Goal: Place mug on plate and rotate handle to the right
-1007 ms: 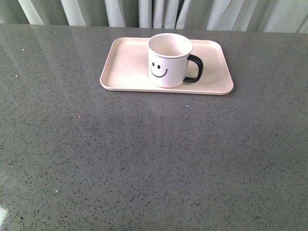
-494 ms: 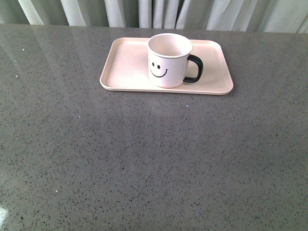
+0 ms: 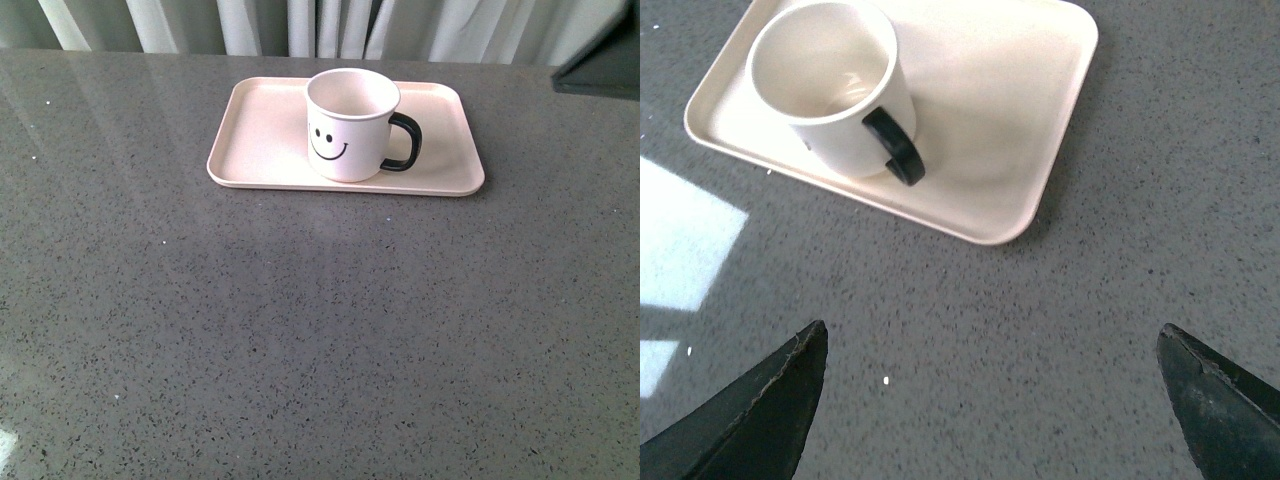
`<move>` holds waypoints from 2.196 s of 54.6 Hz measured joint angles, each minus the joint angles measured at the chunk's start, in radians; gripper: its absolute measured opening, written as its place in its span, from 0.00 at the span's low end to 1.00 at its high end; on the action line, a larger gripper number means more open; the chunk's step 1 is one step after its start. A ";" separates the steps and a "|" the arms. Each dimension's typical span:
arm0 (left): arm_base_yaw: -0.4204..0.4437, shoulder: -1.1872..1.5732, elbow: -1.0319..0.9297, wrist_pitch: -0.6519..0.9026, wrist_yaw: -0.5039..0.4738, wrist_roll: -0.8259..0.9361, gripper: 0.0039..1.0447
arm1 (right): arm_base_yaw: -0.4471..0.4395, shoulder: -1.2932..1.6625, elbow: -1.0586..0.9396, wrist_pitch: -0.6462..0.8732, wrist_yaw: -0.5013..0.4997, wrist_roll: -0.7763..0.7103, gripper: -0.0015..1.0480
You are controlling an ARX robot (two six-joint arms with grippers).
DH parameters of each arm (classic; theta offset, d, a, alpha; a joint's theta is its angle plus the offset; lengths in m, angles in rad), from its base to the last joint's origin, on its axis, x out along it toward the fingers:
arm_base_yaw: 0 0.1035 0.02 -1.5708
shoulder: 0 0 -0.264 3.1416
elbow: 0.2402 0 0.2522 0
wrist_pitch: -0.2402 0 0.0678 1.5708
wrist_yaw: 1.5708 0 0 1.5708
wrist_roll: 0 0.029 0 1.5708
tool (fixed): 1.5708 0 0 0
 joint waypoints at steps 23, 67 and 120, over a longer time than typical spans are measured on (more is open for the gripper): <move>0.000 0.000 0.000 0.000 0.000 0.000 0.91 | 0.132 0.533 0.618 -0.265 0.079 0.232 0.91; 0.000 0.000 0.000 0.000 0.000 0.000 0.91 | 0.196 0.814 1.003 -0.493 0.154 0.229 0.91; 0.000 0.000 0.000 0.000 0.000 0.000 0.91 | 0.213 0.894 1.096 -0.537 0.169 0.227 0.85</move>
